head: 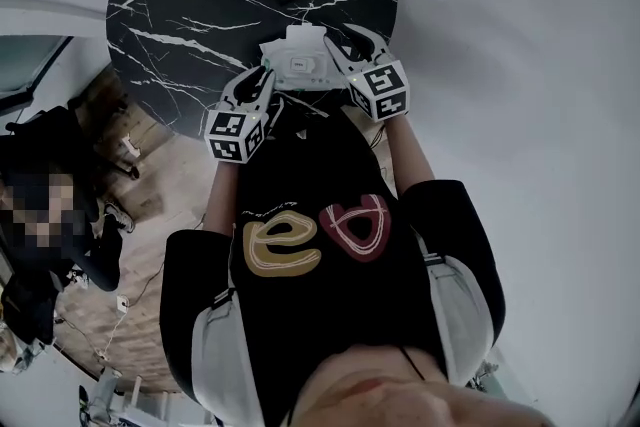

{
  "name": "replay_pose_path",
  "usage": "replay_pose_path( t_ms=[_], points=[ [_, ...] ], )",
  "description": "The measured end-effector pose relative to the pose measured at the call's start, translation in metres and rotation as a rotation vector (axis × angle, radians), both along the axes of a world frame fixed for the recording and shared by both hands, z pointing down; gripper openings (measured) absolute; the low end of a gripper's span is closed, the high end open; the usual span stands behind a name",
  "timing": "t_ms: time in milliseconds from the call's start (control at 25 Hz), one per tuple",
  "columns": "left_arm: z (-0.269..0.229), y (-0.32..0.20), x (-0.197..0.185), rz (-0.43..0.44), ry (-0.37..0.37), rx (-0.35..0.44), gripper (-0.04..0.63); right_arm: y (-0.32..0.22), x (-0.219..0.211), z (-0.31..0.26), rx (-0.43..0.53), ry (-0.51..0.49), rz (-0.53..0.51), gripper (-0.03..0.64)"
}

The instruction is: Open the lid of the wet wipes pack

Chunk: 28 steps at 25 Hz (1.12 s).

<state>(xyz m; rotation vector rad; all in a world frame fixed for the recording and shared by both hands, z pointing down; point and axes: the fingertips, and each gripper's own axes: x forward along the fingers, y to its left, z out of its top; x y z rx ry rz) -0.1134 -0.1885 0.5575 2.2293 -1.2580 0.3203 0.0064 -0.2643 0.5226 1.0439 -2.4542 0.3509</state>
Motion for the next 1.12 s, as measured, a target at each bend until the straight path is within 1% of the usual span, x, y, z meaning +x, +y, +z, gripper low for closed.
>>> replay_pose_path(
  t_ms=[280,440,560,720,1000,1120],
  points=[
    [-0.026,0.007,0.008,0.018,0.014,0.085,0.069,0.039,0.008,-0.003,0.024,-0.043,0.11,0.137],
    [-0.03,0.017,0.011,0.031,0.018,0.106,0.06,0.058,0.01,-0.001,0.041,-0.051,0.163,0.137],
    [-0.032,0.024,0.012,0.035,0.019,0.119,0.055,0.068,0.009,-0.002,0.053,-0.05,0.176,0.134],
    [-0.036,0.028,0.009,0.026,0.019,0.138,0.051,0.076,0.005,-0.004,0.067,-0.051,0.183,0.103],
    [-0.038,0.035,0.005,0.024,0.015,0.158,0.044,0.086,-0.002,-0.006,0.094,-0.048,0.185,0.03],
    [-0.041,0.037,0.004,0.022,0.013,0.165,0.043,0.089,-0.007,-0.01,0.105,-0.065,0.178,0.011]
  ],
)
